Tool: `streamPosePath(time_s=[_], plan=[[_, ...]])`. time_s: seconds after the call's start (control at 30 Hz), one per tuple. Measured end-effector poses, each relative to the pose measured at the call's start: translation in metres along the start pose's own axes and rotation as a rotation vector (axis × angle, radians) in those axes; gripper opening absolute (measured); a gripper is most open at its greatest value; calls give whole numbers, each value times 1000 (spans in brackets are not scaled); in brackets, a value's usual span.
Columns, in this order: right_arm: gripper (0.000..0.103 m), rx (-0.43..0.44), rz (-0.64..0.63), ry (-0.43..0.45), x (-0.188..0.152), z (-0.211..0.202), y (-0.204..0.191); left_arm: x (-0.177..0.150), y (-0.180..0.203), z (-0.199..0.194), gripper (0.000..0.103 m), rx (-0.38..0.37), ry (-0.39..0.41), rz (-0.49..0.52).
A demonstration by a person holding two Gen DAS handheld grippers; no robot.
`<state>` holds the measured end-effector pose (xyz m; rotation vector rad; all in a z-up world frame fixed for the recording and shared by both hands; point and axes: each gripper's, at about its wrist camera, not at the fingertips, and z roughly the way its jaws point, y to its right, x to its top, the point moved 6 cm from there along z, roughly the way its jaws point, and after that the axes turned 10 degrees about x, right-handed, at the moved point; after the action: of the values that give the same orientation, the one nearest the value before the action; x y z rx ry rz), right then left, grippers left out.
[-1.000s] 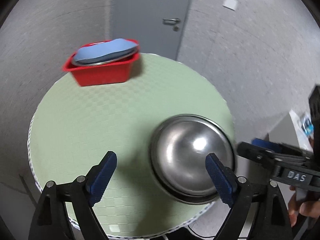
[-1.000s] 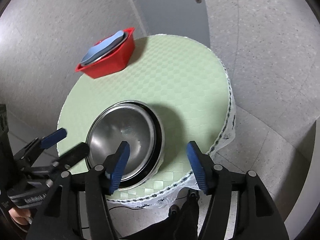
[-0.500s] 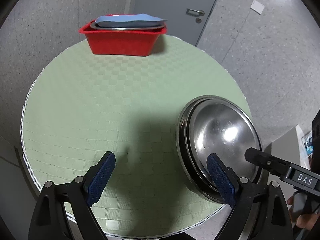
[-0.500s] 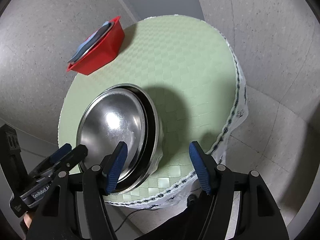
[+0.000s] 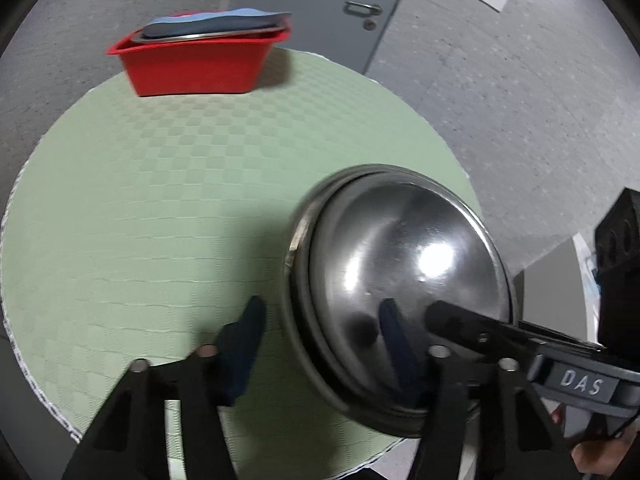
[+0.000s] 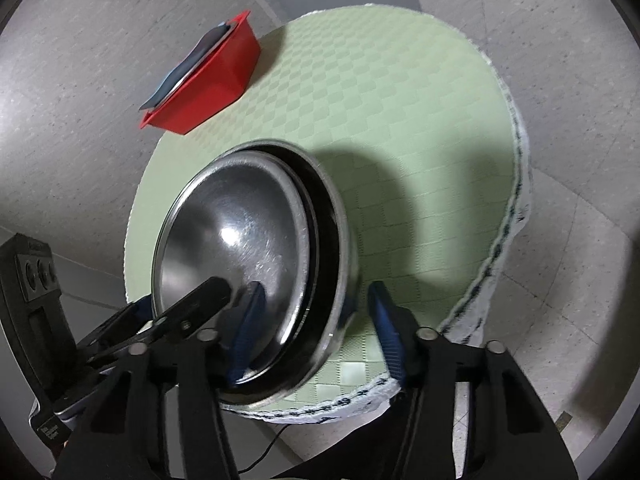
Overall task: Organize plates and bowls
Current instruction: 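Grasp the rims of the stacked steel bowls with the right gripper, then carry the stacked steel bowls to the red basin and lower them onto the blue plate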
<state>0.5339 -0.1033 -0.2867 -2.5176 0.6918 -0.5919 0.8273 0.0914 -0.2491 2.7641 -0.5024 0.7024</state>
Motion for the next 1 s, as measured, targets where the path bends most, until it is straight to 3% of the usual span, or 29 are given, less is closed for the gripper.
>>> streamPosePath(time_s=[0.27, 0.53, 0.73, 1.0], plan=[[45, -1, 14, 4, 0, 1, -1, 6, 5, 3, 44, 23, 13, 15], [39, 15, -14, 51, 16, -14, -17, 23, 8, -23, 44, 31, 98, 19], [39, 38, -59, 96, 49, -28, -40, 46, 5, -48, 44, 26, 163, -3], [39, 88, -160, 143, 116, -30, -81, 92, -14, -69, 44, 46, 239, -55]])
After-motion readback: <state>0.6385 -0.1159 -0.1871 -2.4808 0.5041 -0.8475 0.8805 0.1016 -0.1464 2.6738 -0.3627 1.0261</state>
